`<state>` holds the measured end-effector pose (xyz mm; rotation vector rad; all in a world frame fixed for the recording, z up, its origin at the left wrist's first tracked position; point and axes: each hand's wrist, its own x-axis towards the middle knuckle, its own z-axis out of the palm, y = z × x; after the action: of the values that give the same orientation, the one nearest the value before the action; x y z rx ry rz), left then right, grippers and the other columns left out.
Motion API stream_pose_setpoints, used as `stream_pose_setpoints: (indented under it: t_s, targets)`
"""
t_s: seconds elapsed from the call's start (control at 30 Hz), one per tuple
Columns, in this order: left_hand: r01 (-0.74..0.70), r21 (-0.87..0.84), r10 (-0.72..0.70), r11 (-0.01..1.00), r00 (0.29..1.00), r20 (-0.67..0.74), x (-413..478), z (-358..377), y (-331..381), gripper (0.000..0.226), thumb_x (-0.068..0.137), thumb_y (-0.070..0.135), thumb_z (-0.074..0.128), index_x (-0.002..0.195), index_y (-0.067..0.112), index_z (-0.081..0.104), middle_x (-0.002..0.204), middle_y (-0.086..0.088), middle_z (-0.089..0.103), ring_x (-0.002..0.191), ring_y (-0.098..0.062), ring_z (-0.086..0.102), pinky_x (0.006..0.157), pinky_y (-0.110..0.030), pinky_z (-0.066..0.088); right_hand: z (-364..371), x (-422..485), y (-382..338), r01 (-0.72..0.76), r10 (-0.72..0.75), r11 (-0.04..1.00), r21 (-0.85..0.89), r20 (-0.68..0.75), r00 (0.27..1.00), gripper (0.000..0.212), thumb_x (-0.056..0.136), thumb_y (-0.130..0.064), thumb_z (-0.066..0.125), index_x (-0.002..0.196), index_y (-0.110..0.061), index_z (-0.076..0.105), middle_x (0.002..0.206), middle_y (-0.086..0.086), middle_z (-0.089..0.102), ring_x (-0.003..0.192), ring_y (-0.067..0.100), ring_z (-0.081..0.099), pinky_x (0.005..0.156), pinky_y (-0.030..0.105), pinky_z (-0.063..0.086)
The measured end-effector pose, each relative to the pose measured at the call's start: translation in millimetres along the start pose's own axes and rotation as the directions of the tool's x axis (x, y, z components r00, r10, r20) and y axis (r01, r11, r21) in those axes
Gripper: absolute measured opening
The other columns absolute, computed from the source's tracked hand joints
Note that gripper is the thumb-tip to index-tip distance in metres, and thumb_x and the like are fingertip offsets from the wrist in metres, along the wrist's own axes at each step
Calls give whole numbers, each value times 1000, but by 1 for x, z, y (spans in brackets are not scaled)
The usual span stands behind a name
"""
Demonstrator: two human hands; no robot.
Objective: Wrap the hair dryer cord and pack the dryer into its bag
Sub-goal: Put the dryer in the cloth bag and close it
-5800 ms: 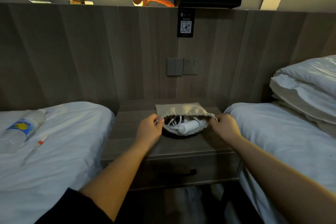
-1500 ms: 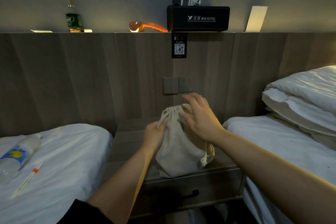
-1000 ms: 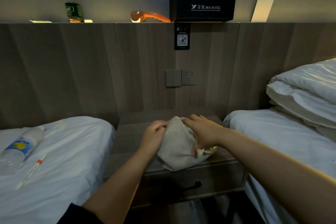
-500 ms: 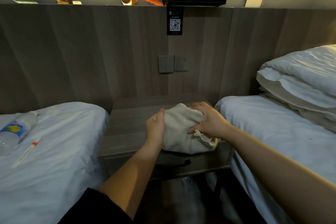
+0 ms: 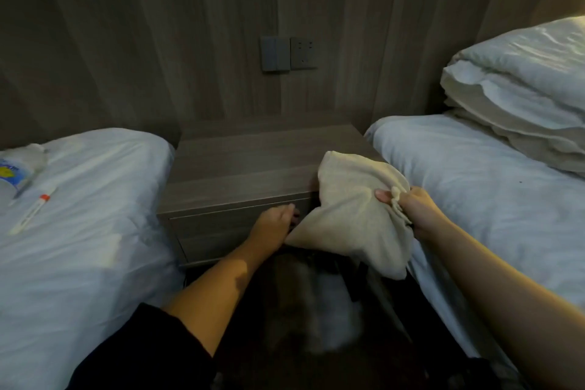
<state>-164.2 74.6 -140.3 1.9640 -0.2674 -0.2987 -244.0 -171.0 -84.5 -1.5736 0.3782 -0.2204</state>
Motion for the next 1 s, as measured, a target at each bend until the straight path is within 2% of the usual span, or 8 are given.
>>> stream_pose_setpoints:
  t_s: [0.1, 0.33, 0.43, 0.57, 0.73, 0.8, 0.9, 1.0]
  targets:
    - [4, 275, -41, 961, 991, 130, -10, -4, -20, 40, 99, 33, 36, 114, 7, 63, 121, -16, 63, 113, -29, 58, 100, -36, 42, -6, -6, 6, -61, 61, 998, 29, 0, 998, 17, 77, -17, 74, 88, -6, 65, 88, 6, 68, 84, 19, 63, 64, 28, 48]
    - [-20, 444, -23, 896, 996, 91, -13, -5, -3, 44, 99, 35, 33, 126, 10, 56, 135, -15, 54, 124, -29, 50, 102, -36, 38, -12, -10, 10, -102, 107, 982, 162, -22, 994, 37, 76, -19, 75, 106, 0, 63, 103, 11, 68, 96, 22, 64, 82, 36, 50]
    - [-197, 609, 216, 768, 975, 44, -26, -4, -3, 32, 93, 26, 42, 103, 8, 66, 107, -19, 68, 100, -34, 61, 78, -35, 46, -16, -11, 5, -124, 126, 963, 240, 4, 992, 31, 77, -20, 73, 101, -1, 64, 104, 14, 69, 97, 24, 65, 85, 37, 52]
    - [-379, 637, 602, 672, 779, -172, -39, -15, 10, 34, 84, 27, 40, 82, 6, 68, 77, -14, 67, 72, -31, 62, 62, -32, 45, -22, -3, -1, -115, 92, 946, 302, 89, 992, 80, 53, -37, 88, 119, -1, 60, 119, 15, 66, 113, 26, 62, 104, 44, 43]
    - [-38, 319, 63, 947, 996, -68, -30, -29, 29, 43, 98, 36, 34, 88, 15, 70, 77, -3, 68, 83, -23, 64, 83, -36, 48, -8, -6, -15, -143, 73, 925, 352, 206, 976, 79, 61, -35, 83, 128, -5, 52, 126, 15, 61, 115, 25, 59, 98, 40, 47]
    - [78, 149, -82, 986, 996, 24, -26, -34, 30, 53, 100, 42, 24, 89, 16, 69, 74, -5, 69, 77, -19, 64, 84, -35, 47, -2, -7, -20, -159, 75, 920, 358, 238, 968, 49, 84, -27, 60, 128, -7, 50, 120, 11, 62, 108, 22, 59, 88, 35, 50]
    - [177, 43, -182, 983, 965, 188, -25, -44, 28, 69, 97, 52, 10, 98, 13, 68, 72, -8, 70, 77, -22, 62, 72, -30, 42, 2, -4, -20, -200, 130, 930, 308, 235, 963, 46, 93, -23, 48, 135, -5, 43, 120, 11, 59, 105, 23, 57, 97, 39, 43]
    - [292, 51, -289, 955, 880, 377, -30, -48, 30, 75, 91, 62, 1, 101, 22, 64, 81, -11, 71, 82, -26, 63, 73, -29, 43, 3, -2, -20, -254, 185, 940, 228, 282, 941, 33, 95, -20, 45, 125, -8, 49, 95, 6, 69, 91, 20, 60, 81, 35, 47]
